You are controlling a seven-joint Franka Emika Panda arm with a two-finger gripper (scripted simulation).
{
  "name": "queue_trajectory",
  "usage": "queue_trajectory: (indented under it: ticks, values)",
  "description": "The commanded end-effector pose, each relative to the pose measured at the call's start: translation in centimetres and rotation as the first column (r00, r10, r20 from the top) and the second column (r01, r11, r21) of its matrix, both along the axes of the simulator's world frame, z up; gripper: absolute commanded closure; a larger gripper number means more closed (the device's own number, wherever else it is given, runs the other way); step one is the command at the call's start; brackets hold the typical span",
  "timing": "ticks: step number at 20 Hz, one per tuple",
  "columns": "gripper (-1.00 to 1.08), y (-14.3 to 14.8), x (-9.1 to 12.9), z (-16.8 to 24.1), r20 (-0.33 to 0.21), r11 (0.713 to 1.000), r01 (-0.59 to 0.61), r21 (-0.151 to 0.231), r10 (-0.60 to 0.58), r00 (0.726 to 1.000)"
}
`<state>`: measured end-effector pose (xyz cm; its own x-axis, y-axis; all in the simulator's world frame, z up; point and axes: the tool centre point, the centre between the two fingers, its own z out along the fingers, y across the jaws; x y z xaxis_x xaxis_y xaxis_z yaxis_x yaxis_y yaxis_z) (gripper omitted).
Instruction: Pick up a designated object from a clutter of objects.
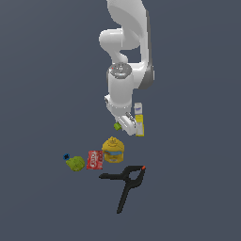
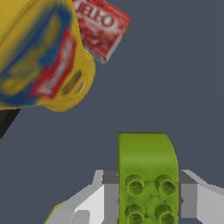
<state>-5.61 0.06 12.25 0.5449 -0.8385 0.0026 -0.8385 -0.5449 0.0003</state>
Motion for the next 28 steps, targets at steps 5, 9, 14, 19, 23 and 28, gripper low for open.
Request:
queue_trajectory:
  ticks: [5,9,14,19,23,28]
  values:
    - [1.08,5.5,2.6,5.3,-0.001,1.000,0.001,-0.003,-0.001,1.000]
    - [1.08,8.9,4.4,8.5,-0.001,1.000,0.000,-0.002,0.000,1.000]
    - [1.08,12.7,6.4,12.1,-0.001,1.000,0.000,-0.002,0.000,1.000]
    - [1.08,15.9,8.1,15.2,-0.001,1.000,-0.001,0.000,0.001,1.000]
    - [1.08,18.2,9.4,17.3,-0.001,1.000,-0.001,0.001,0.001,1.000]
    - [1.08,20.6,10.8,19.6,-0.001,1.000,-0.001,0.001,0.001,1.000]
